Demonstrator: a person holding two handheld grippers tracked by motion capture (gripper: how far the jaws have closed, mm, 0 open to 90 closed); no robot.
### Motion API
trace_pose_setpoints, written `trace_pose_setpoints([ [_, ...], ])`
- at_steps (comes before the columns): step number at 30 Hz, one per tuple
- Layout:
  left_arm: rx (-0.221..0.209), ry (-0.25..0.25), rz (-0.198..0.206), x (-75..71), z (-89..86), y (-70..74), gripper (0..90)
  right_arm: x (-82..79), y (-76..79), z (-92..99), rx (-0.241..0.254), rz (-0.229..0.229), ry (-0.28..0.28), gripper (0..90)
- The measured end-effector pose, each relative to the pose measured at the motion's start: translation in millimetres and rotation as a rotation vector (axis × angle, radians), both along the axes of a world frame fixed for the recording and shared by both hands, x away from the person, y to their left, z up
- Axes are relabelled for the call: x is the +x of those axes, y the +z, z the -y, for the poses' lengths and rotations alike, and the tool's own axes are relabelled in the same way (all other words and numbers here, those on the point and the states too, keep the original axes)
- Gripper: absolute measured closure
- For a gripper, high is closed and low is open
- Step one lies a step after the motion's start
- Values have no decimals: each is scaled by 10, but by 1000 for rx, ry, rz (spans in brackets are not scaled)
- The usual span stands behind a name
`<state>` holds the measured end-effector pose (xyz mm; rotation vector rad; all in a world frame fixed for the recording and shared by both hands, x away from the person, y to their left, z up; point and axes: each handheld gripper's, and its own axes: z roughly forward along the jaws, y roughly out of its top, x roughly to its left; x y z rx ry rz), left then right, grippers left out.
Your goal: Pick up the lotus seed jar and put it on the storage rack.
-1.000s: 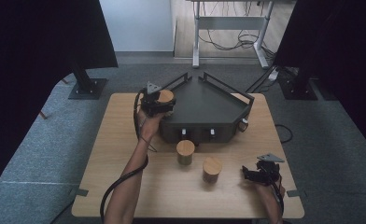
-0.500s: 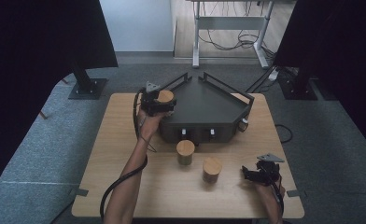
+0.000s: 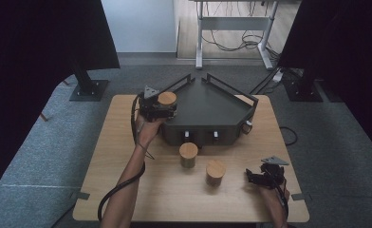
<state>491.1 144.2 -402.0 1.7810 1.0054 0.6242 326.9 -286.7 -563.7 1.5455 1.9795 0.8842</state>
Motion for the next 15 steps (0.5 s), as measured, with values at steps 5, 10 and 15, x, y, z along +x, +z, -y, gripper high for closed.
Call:
trace_pose_setpoints([
  [5,-1,-9,21,-101,-81,47,27,0,0,0,0,0,0,75],
  [10,-5,-20,38,-214,-158,86,28,0,0,0,0,0,0,74],
  [15,6,-33,50,-318,-214,107,29,0,0,0,0,0,0,75],
])
